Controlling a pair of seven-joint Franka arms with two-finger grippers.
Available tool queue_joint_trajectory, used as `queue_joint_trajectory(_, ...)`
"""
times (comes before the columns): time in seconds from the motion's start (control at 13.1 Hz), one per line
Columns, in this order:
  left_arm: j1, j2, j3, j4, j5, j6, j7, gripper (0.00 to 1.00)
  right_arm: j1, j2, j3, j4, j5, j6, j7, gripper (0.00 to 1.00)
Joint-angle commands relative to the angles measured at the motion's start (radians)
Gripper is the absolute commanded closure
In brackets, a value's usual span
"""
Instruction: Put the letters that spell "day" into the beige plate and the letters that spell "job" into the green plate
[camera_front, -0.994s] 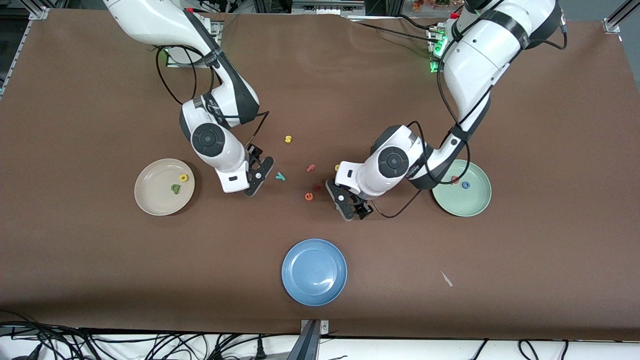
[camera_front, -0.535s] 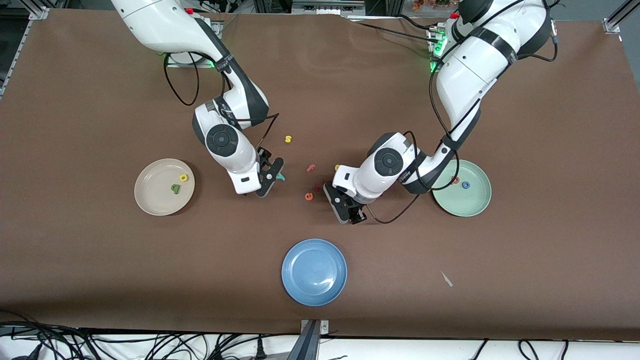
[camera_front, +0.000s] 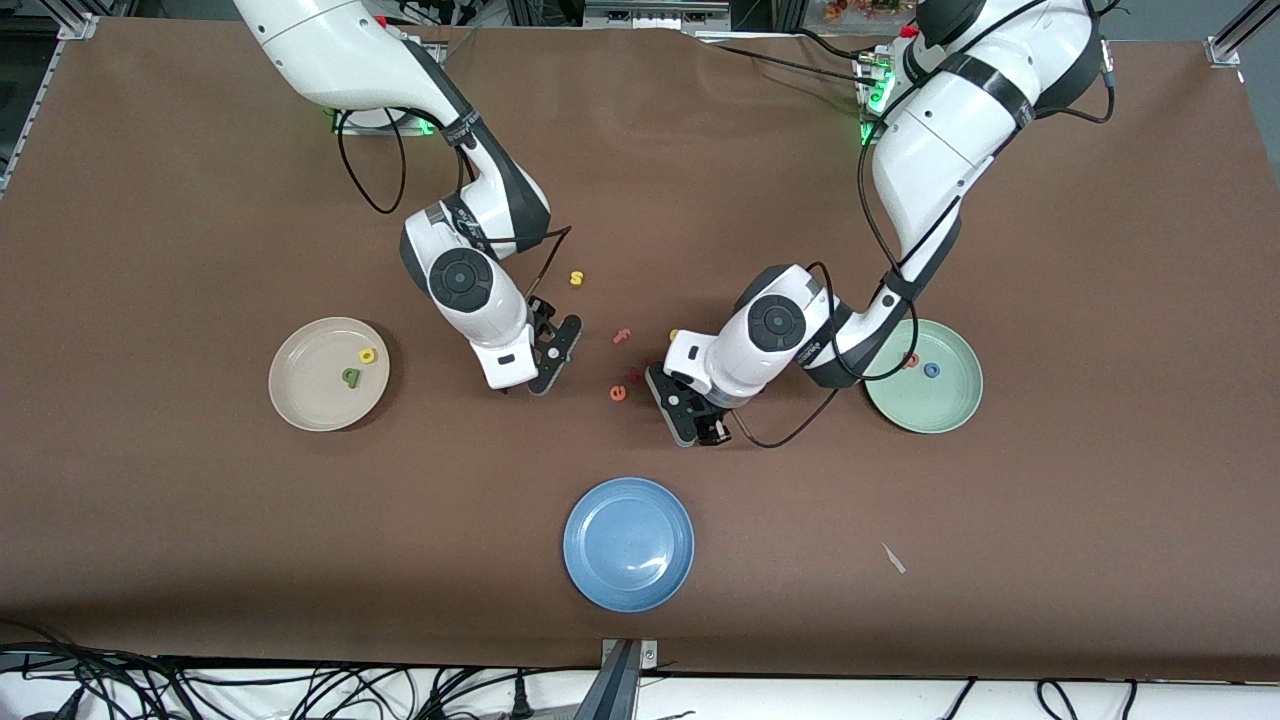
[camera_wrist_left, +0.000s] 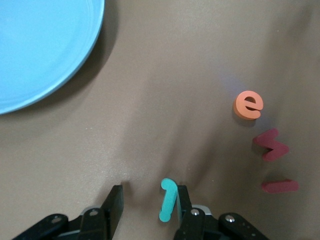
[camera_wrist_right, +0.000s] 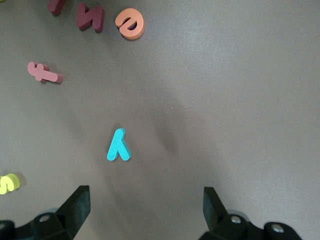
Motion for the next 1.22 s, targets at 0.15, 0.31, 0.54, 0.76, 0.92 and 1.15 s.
queue_joint_trajectory(0.15, -0.008, 0.004, 0.005, 0.006, 0.025, -0.009, 0.009, 0.53, 0.005, 0.017, 0.0, 0.025, -0.003, 0.008, -0.002, 0.0)
queue_joint_trajectory(0.31, -0.008, 0.001, 0.005, -0.004, 0.025, -0.012, 0.004, 0.77, 0.005, 0.017, 0.0, 0.025, -0.003, 0.005, -0.003, 0.0)
queue_joint_trajectory(0.54, -0.007, -0.002, 0.005, -0.007, 0.025, -0.014, 0.004, 1.0, 0.002, 0.017, 0.0, 0.024, -0.003, -0.001, -0.006, 0.0)
queue_joint_trajectory(0.76, -0.007, -0.005, 0.005, -0.007, 0.025, -0.019, 0.006, 1.0, 0.0, 0.014, 0.0, 0.025, -0.003, -0.003, 0.0, 0.0)
queue_joint_trajectory(0.92, -0.002, -0.017, 0.002, -0.002, 0.025, -0.058, 0.006, 1.0, 0.003, 0.015, -0.001, 0.024, -0.001, -0.003, 0.009, 0.0)
queue_joint_trajectory(1.15, 0.007, -0.057, 0.0, 0.005, 0.025, -0.149, 0.007, 1.0, 0.008, 0.014, 0.0, 0.025, -0.003, -0.001, 0.015, 0.0)
